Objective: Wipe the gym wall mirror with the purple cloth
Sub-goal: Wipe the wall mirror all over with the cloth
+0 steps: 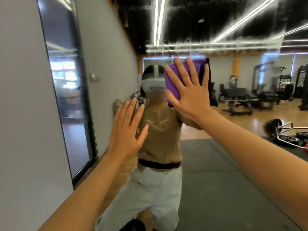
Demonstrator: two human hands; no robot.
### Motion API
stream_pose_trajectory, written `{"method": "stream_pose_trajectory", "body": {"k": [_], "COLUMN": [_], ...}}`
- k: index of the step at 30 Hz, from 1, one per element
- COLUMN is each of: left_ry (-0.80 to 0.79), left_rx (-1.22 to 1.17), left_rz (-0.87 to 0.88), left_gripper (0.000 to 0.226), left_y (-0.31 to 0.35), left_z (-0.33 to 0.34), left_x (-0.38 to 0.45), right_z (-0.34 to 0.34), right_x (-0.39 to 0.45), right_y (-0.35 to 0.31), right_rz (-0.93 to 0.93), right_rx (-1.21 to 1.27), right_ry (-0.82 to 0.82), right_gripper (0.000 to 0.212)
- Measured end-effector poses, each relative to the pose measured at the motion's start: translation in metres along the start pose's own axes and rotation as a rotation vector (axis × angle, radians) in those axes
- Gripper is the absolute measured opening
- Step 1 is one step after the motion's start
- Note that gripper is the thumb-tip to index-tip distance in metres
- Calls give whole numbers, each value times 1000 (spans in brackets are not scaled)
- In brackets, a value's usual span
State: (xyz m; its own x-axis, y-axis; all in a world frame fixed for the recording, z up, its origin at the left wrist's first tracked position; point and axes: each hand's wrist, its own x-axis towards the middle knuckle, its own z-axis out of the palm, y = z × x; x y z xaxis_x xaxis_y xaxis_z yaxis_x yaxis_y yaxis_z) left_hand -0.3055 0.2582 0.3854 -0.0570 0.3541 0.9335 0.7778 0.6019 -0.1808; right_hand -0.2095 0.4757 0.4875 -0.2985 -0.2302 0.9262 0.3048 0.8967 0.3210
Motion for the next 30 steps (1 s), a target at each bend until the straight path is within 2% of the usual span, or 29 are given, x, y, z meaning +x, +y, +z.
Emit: {"method": "stream_pose_trajectory", "body": {"k": [2, 4, 7, 11, 16, 18, 20, 24, 27, 30], "left_ry": [2, 8, 8, -16, -6, 3, 19, 14, -1, 4], "left_rx": [1, -2, -5, 3, 5, 12, 22, 36, 52, 60], "left_rz": [7, 19, 39, 20, 25, 38, 32, 32, 82, 88], "left_gripper": [66, 66, 65, 66, 67, 65, 64, 63, 63, 62], "left_y": [-2, -4, -8, -14, -25, -31, -36, -45, -52, -58], "left_z": [0, 1, 0, -4, -11, -14, -17, -22, -25, -29], "left_x": [0, 0, -1, -7, -17, -21, -24, -27, -24, -25], "right_z": [3, 9, 21, 33, 28, 22, 15, 4, 7, 14], "right_x": [-3, -31, -107, -200, -175, -132, -76, 13, 12, -41], "right_y": [-6, -21, -50, -71, -56, -50, -45, -45, -58, -85], "right_rz": [55, 23, -143, -461, -623, -558, -395, -70, 52, 71], "right_rx": [5, 15, 36, -36, -29, 9, 14, 10, 16, 47], "right_ry": [24, 50, 0, -135, -141, -91, -22, 0, 37, 57], "right_gripper": [64, 64, 67, 71, 70, 66, 64, 62, 62, 64]}}
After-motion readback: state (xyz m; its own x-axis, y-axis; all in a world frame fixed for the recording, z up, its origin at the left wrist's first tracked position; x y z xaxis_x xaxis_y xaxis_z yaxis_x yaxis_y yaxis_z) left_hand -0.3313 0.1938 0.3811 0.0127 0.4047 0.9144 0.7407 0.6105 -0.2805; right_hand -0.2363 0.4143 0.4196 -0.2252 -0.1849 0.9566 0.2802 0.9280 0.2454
